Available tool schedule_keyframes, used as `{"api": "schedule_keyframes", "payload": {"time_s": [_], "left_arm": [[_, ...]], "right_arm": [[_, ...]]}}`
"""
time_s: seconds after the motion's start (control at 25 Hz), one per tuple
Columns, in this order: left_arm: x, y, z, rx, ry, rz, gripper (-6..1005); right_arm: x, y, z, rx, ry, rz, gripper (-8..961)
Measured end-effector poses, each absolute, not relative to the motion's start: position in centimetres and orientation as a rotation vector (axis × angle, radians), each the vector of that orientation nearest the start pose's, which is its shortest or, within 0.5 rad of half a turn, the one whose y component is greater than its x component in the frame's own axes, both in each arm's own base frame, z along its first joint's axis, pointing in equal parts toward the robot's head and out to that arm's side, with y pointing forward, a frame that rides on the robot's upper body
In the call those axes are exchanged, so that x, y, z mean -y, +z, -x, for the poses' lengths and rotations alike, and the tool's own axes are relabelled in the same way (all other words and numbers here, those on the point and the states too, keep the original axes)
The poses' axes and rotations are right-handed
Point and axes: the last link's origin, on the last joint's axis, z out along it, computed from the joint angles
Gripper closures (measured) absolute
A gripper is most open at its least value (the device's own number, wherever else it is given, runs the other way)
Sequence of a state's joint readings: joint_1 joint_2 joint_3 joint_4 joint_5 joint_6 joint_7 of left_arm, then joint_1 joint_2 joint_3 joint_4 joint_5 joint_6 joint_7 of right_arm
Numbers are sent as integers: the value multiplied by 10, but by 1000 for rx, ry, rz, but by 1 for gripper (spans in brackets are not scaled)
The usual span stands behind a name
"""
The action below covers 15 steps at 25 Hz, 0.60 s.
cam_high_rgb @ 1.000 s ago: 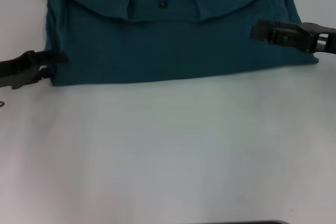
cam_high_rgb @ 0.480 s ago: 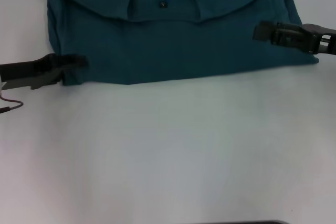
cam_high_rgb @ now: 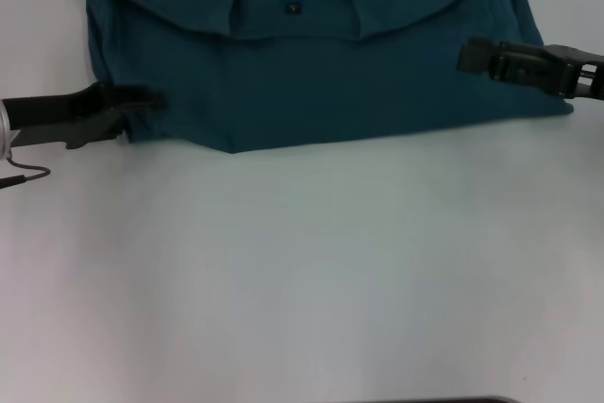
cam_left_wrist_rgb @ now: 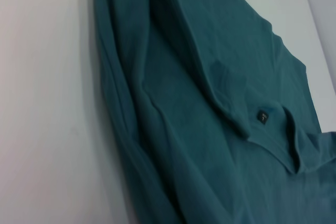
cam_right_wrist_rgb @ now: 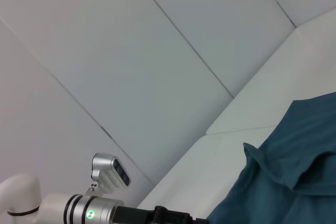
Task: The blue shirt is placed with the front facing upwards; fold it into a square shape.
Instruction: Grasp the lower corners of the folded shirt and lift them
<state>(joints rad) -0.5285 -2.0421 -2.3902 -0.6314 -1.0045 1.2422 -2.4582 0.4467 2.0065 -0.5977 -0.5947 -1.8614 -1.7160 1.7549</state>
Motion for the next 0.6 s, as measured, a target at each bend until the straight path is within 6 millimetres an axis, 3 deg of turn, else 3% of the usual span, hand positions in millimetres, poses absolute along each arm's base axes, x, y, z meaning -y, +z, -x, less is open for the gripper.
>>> {"api": "schedule_keyframes", "payload": {"time_s": [0.44, 0.6], "left_arm": [[-353, 4, 312, 1973, -534, 1972, 575], [-353, 4, 311, 1971, -532, 1979, 758]], "right_arm": [[-306, 43, -283, -1229, 1080, 2503, 219], [-307, 42, -282, -1233, 1073, 2511, 220]]}}
